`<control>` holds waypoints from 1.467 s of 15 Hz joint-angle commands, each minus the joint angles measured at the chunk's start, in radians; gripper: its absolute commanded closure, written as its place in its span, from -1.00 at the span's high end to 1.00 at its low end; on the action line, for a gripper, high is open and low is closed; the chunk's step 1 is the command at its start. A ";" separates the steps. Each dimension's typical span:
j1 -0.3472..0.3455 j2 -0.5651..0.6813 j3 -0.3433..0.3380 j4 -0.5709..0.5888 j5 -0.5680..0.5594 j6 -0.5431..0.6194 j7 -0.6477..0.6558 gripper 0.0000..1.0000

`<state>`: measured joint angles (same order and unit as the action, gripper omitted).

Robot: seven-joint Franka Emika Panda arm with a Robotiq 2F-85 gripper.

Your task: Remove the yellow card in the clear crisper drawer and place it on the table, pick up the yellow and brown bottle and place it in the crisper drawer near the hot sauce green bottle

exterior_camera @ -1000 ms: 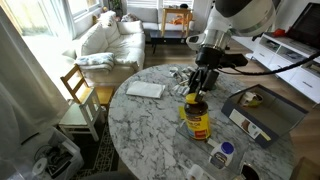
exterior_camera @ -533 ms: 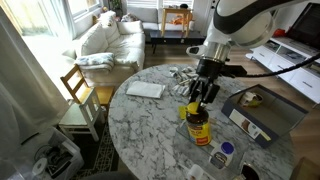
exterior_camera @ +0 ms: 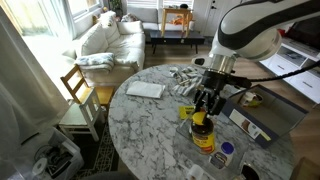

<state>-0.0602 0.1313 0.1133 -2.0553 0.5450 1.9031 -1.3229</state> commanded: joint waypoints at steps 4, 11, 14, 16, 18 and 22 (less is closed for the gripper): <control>0.017 -0.102 -0.040 -0.131 -0.014 0.016 -0.035 -0.26; 0.033 -0.121 -0.046 -0.191 0.019 0.166 -0.044 -0.26; 0.045 -0.108 -0.043 -0.218 0.004 0.239 -0.030 -0.26; 0.053 -0.099 -0.041 -0.230 -0.006 0.285 -0.017 -0.26; 0.059 -0.091 -0.040 -0.240 -0.014 0.317 -0.010 -0.26; 0.064 -0.081 -0.039 -0.236 -0.023 0.347 -0.004 -0.26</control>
<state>-0.0114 0.0554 0.0831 -2.2820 0.5369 2.2213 -1.3395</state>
